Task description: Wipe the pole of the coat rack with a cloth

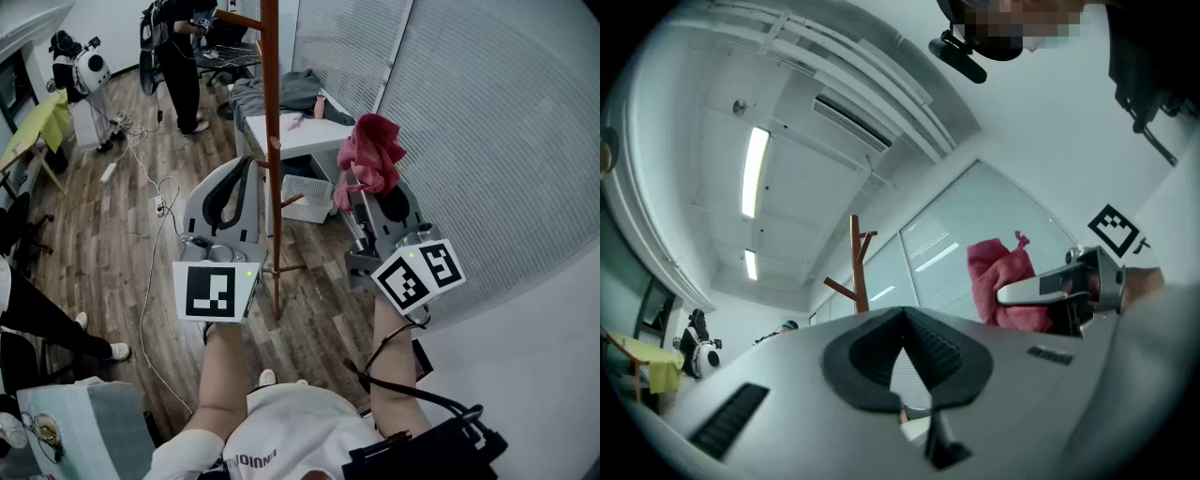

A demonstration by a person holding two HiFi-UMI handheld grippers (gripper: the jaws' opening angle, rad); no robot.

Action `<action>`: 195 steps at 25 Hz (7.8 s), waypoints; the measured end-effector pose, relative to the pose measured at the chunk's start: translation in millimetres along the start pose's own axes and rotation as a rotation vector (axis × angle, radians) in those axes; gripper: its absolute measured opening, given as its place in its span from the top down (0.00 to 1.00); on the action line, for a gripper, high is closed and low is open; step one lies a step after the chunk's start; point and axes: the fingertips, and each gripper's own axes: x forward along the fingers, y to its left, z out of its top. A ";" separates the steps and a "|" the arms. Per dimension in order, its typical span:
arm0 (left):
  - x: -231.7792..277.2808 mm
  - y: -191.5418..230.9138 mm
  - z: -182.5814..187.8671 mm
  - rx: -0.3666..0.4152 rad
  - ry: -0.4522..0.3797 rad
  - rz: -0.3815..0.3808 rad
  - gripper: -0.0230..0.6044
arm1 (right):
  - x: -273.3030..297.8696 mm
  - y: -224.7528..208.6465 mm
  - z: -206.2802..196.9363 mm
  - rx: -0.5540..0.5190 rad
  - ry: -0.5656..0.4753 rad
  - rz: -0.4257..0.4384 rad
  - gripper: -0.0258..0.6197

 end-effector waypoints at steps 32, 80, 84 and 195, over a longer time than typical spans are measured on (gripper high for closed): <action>25.0 11.3 -13.9 -0.092 -0.053 -0.085 0.94 | 48.5 -8.9 -23.6 -0.024 -0.009 -0.001 0.81; 99.1 76.7 -34.8 -0.100 -0.132 -0.029 0.94 | 210.4 -20.2 13.3 -0.275 -0.045 0.195 0.81; 99.7 76.4 -40.1 -0.114 -0.120 -0.028 0.94 | 208.0 -25.5 2.3 -0.262 -0.013 0.190 0.81; 69.3 50.3 -152.4 -0.207 0.156 -0.073 0.94 | 128.0 -56.2 -203.7 0.049 0.413 0.099 0.81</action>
